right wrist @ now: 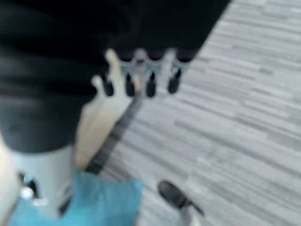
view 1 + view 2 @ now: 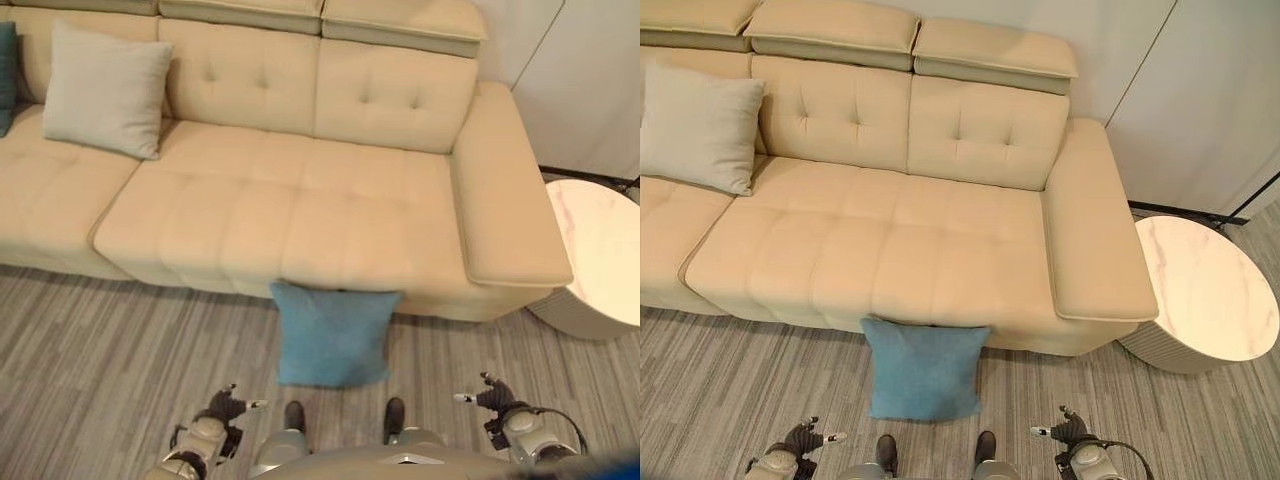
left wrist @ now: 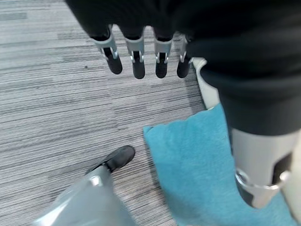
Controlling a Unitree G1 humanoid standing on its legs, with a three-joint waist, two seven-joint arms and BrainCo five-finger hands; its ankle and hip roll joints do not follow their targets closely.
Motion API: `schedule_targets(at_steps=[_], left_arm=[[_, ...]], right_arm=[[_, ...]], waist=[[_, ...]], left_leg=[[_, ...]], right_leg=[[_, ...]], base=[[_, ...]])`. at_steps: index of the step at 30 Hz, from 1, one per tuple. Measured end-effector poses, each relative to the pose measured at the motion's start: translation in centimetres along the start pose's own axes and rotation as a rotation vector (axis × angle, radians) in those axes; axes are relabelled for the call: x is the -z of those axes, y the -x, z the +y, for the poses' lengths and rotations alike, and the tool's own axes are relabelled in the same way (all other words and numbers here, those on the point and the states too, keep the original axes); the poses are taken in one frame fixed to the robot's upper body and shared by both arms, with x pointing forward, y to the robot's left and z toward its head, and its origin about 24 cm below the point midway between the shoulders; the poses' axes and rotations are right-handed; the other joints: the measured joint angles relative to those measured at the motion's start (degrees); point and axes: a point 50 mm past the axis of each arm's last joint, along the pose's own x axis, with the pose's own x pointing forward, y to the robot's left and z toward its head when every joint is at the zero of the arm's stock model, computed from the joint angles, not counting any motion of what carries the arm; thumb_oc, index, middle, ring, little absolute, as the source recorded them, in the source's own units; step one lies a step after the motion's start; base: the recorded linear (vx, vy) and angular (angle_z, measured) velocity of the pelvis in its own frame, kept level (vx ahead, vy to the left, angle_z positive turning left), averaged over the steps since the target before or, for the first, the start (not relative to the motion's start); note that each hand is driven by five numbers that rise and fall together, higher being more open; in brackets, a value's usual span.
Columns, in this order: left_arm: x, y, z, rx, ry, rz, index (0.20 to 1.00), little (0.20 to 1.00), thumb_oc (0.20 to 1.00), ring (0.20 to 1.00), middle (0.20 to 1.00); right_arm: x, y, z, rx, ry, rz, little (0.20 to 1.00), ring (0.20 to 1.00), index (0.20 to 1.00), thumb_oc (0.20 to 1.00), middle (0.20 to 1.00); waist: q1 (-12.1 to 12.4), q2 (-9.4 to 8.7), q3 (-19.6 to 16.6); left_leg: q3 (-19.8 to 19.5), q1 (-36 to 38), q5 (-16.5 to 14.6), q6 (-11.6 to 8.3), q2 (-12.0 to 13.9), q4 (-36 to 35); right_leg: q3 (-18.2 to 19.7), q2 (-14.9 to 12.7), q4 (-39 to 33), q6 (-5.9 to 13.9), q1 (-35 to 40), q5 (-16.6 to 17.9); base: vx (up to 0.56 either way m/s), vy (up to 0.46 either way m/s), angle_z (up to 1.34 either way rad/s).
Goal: Pick up all the scattered cushions and arrange them neatly on the sofa.
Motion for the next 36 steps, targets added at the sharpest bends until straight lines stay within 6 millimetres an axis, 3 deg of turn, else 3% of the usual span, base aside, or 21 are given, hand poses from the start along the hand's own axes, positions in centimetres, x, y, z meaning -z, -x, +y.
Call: schedule_targets(at_steps=[2,6,7,8,9,11,12,14,16,20,26,31,36], left_arm=[[-1.4,-0.3,0.5,-0.025,0.002,-0.040,1.000,1.000,1.000,1.000,1.000],[-7.1,-0.7,1.7,-0.083,0.032,-0.200,1.000,1.000,1.000,1.000,1.000],[-9.6,-0.7,2.3,-0.117,0.068,-0.269,1.000,1.000,1.000,1.000,1.000],[-11.3,-0.5,2.6,-0.132,0.081,-0.318,1.000,1.000,1.000,1.000,1.000],[-13.2,-0.3,3.0,-0.147,0.105,-0.376,1.000,1.000,1.000,1.000,1.000],[-16.0,0.5,3.9,-0.184,0.166,-0.484,1.000,1.000,1.000,1.000,1.000],[-18.0,1.1,5.1,-0.218,0.204,-0.551,1.000,1.000,1.000,1.000,1.000],[-20.8,2.0,7.2,-0.280,0.250,-0.630,1.000,1.000,1.000,1.000,1.000],[-25.1,4.1,9.7,-0.354,0.270,-0.762,1.000,1.000,1.000,1.000,1.000],[-31.0,7.9,12.5,-0.445,0.306,-0.918,1.000,1.000,1.000,1.000,1.000],[-35.9,12.1,13.6,-0.453,0.355,-1.083,1.000,1.000,1.000,1.000,1.000],[-36.8,13.1,14.5,-0.485,0.332,-1.101,1.000,1.000,1.000,1.000,1.000],[-38.9,15.6,15.4,-0.524,0.345,-1.156,1.000,1.000,1.000,1.000,1.000]], right_arm=[[-1.0,-0.2,-0.2,0.007,0.006,-0.033,1.000,1.000,1.000,1.000,1.000],[-7.1,-0.8,-1.6,0.062,-0.010,-0.207,1.000,1.000,1.000,1.000,1.000],[-9.5,-0.8,-2.2,0.085,-0.016,-0.283,1.000,1.000,1.000,1.000,1.000],[-11.3,-0.7,-2.6,0.097,-0.020,-0.335,1.000,1.000,1.000,1.000,1.000],[-14.4,-0.3,-3.0,0.115,-0.027,-0.424,1.000,1.000,1.000,1.000,1.000],[-17.0,0.5,-4.1,0.151,-0.016,-0.527,1.000,1.000,1.000,1.000,1.000],[-20.1,1.3,-5.3,0.197,-0.034,-0.616,1.000,1.000,1.000,1.000,1.000],[-24.2,3.0,-6.9,0.259,-0.063,-0.741,1.000,1.000,1.000,1.000,1.000],[-29.2,5.8,-10.3,0.380,-0.075,-0.882,1.000,1.000,1.000,1.000,1.000],[-34.5,10.1,-13.6,0.501,-0.194,-1.041,1.000,1.000,1.000,1.000,1.000],[-35.8,11.9,-14.9,0.572,-0.285,-1.097,1.000,1.000,1.000,1.000,1.000],[-35.4,12.3,-16.0,0.640,-0.306,-1.104,1.000,1.000,1.000,1.000,1.000],[-35.5,12.8,-16.8,0.674,-0.316,-1.119,1.000,1.000,1.000,1.000,1.000]], waist=[[0.17,0.14,0.62],[0.25,0.76,7.04],[0.02,0.89,8.80],[0.16,1.09,10.45],[0.59,1.00,13.01],[0.28,0.81,14.06],[0.74,0.65,16.19],[0.50,0.26,18.45],[0.13,-0.04,20.29],[-0.77,-0.38,22.00],[-3.76,-0.60,20.89],[-4.74,-0.43,19.12],[-4.65,-0.37,18.34]], left_leg=[[-0.20,-3.10,-0.14,-0.03,0.13,1.96],[-1.31,-10.80,0.33,0.21,0.18,6.04],[-2.11,-15.50,0.20,0.20,0.64,8.65],[-2.60,-17.03,0.49,0.26,0.67,8.92],[-2.57,-17.70,1.09,0.37,0.47,9.25],[-3.46,-23.00,0.17,0.10,0.71,11.93],[-3.68,-25.47,0.88,0.19,0.71,12.76],[-4.52,-31.68,0.94,0.08,0.57,16.26],[-4.97,-41.74,-0.02,0.13,0.49,22.44],[-5.00,-53.17,-1.30,0.28,1.06,30.18],[-4.63,-62.55,-2.00,0.60,1.14,33.88],[-3.20,-66.66,-1.58,1.23,1.19,33.17],[-3.00,-70.14,-1.77,1.38,1.34,34.33]], right_leg=[[0.01,-0.12,0.73,0.13,-2.45,-0.20],[0.01,-0.30,4.59,-0.44,-9.47,-0.05],[-0.03,-0.70,8.16,-1.23,-14.38,-0.92],[-0.17,-0.76,9.38,-1.40,-16.24,-1.02],[-0.06,-0.96,11.04,-1.46,-17.36,-1.21],[-0.03,-1.77,16.17,-1.87,-23.28,-3.88],[-0.15,-2.05,18.65,-2.15,-26.16,-4.30],[0.02,-3.01,24.57,-3.31,-33.00,-5.95],[1.65,-4.10,32.43,-4.16,-43.85,-8.16],[3.33,-4.71,39.81,-5.30,-55.68,-9.19],[5.08,-4.90,42.40,-6.03,-65.46,-8.97],[6.45,-4.48,41.03,-5.81,-70.18,-7.78],[6.78,-4.24,41.01,-5.24,-73.19,-7.03]], base=[[-0.13,-0.031,0.05],[-0.19,-0.047,0.10],[-0.09,-0.036,0.18],[-0.15,-0.073,0.18],[-0.15,-0.073,0.15],[-0.05,-0.071,0.21],[-0.12,-0.074,0.25],[-0.16,-0.017,0.26],[-0.12,0.019,0.18],[-0.03,0.031,-0.02],[0.03,0.061,-0.07],[0.00,0.042,-0.09],[0.01,0.015,-0.04]])
